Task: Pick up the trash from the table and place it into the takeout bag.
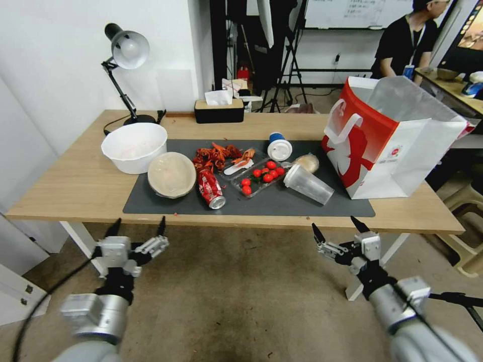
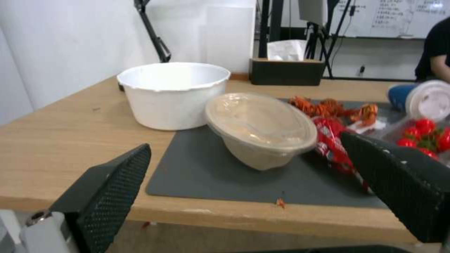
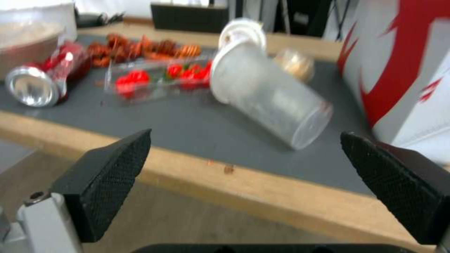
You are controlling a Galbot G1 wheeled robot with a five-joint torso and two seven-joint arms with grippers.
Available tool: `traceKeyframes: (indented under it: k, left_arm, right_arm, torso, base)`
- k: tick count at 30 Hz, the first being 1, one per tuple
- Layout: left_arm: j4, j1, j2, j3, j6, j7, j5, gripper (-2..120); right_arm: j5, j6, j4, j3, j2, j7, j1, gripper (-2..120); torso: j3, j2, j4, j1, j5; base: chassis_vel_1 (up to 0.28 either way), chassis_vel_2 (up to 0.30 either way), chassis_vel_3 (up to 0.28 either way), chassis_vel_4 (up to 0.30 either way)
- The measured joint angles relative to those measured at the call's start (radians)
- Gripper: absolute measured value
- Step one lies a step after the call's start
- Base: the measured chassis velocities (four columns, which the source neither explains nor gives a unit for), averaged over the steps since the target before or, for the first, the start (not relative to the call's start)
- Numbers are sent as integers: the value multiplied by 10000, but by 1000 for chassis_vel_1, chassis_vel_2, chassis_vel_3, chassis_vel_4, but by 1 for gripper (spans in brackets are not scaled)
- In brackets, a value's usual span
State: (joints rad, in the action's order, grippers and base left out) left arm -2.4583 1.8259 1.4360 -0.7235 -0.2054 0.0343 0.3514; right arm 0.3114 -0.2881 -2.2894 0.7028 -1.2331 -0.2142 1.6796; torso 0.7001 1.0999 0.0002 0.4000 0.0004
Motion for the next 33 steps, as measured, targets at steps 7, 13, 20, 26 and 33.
traceKeyframes:
  k: [7,13,20,26,33]
  left_arm:
    - [-55,-17,-162,-254,-312,-202,664,100]
    - [4,-15,-161,-251,-279,-223,645,100]
    - [96,-37,-122,-219,-175,-282,584,100]
    - [140,-55,-91,-191,-156,-312,552,100]
    - [164,-44,-72,-175,-133,-328,541,100]
  right_arm:
    - [46,-12,114,27,-1,0,-36,100]
    - [27,9,140,25,-10,31,-25,100]
    - [-7,35,141,29,-14,48,12,100]
    - [-13,47,143,46,-24,57,40,100]
    - [-9,51,119,48,-45,86,41,100]
  torso:
    - [-1,1,-3,0,-4]
    - [-1,0,-3,0,-5]
    - [0,1,-2,0,-5]
    - [-1,0,-2,0,-4]
    - [-1,0,-2,0,-4]
  base:
    - [0,0,0,0]
    - [0,0,0,0]
    - [0,0,0,0]
    - [0,0,0,0]
    - [0,0,0,0]
